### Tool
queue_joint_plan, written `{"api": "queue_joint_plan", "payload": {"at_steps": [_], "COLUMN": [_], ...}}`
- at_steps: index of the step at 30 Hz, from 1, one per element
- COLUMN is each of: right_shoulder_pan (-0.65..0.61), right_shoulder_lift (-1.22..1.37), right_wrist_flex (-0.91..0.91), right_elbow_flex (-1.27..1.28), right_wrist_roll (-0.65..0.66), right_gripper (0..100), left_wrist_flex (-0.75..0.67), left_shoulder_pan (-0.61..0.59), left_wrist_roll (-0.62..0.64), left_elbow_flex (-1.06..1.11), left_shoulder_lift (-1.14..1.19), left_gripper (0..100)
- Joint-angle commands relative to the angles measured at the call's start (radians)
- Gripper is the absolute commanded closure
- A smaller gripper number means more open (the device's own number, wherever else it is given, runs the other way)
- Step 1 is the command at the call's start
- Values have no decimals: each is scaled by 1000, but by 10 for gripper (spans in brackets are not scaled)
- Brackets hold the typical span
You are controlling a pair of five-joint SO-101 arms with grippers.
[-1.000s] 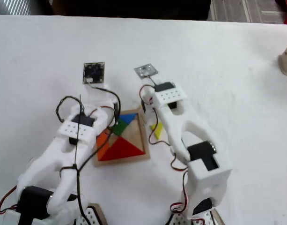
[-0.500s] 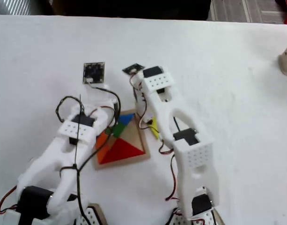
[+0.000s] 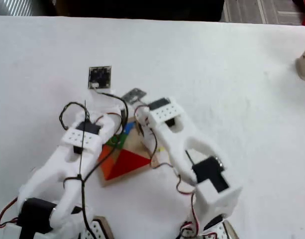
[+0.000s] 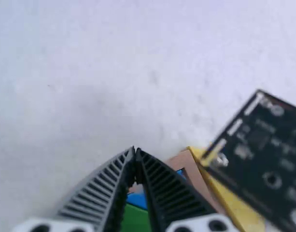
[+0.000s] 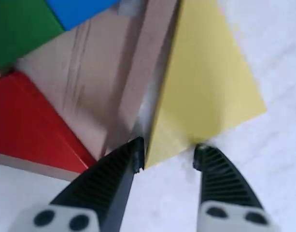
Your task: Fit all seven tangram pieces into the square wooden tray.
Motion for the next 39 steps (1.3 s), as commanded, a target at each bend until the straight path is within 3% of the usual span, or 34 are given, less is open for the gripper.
{"api": "queue_joint_plan", "payload": {"at_steps": [1, 7, 11, 21, 28, 30, 34, 37, 39], "right_shoulder_pan": [-24, -16, 1, 272, 320, 314, 274, 226, 196], "right_shoulder_lift": [-124, -143, -148, -151, -153, -153, -147, -143, -142], "right_wrist_flex": [-85, -134, -134, -162, -99, -58, -7, 16, 15], "right_elbow_flex": [98, 130, 130, 81, 20, -2, -66, -100, -98], "right_wrist_roll": [-15, -17, -17, -17, -17, -20, -44, 75, 166], "right_gripper": [833, 915, 916, 981, 976, 941, 761, 662, 658], "left_wrist_flex": [-17, -15, -17, -20, -20, -20, -20, -20, -20], "left_shoulder_pan": [-8, -8, -8, -8, -8, -8, -8, -8, -13], "left_wrist_roll": [-9, -9, -9, -9, -9, -9, -11, -80, -109], "left_elbow_flex": [-54, -54, -54, -51, -52, -52, -54, -54, -54], "left_shoulder_lift": [-4, -4, -4, -4, -4, -4, 1, 1, 2], "left_gripper": [977, 977, 977, 977, 977, 977, 977, 977, 977]}}
